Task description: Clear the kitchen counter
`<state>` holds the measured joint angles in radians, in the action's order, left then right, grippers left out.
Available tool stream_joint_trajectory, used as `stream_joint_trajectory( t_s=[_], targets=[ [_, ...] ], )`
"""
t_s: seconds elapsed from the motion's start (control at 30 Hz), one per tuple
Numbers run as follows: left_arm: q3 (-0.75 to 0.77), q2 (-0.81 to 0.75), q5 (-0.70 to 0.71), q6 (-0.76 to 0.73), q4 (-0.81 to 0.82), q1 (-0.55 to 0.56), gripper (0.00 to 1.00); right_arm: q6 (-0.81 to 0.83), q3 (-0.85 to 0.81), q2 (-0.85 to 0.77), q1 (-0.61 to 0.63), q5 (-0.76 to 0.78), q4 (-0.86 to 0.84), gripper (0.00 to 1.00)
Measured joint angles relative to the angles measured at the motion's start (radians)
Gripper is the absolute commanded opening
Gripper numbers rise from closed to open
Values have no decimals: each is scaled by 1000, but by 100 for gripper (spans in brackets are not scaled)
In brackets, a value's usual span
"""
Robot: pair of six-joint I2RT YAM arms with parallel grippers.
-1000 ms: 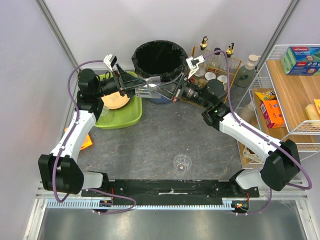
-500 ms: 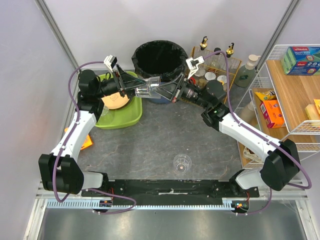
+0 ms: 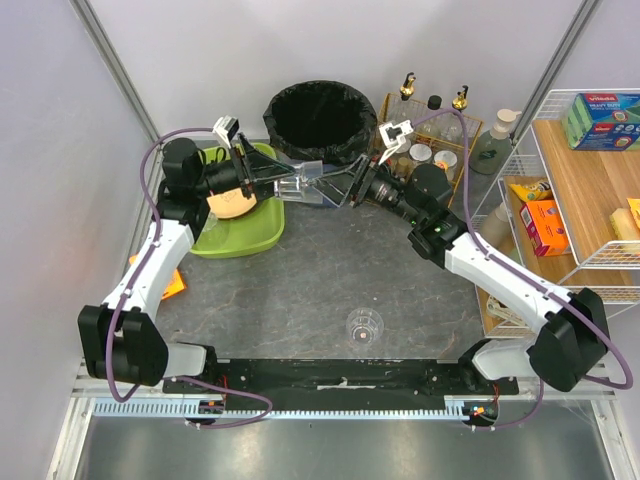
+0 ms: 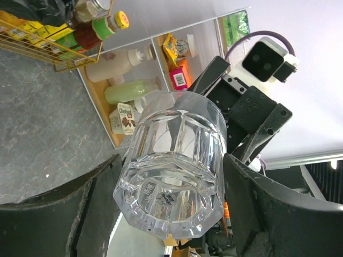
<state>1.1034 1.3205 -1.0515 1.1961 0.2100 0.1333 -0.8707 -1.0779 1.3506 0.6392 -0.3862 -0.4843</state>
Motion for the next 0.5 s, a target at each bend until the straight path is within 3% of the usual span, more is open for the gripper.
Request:
stream_joint_trajectory(
  t_s=[0.13,0.37,0.5],
  targets=[
    [47,15,8,-87,-131,0,4,57,0,-21,0,57,79,98],
    [209,16,95,-322,-444,-3,4,135,-3,-68,0,179,217,98],
    [317,19,222,-483,-644,-4,4,185,-24,-108,-1,258,301,98]
  ],
)
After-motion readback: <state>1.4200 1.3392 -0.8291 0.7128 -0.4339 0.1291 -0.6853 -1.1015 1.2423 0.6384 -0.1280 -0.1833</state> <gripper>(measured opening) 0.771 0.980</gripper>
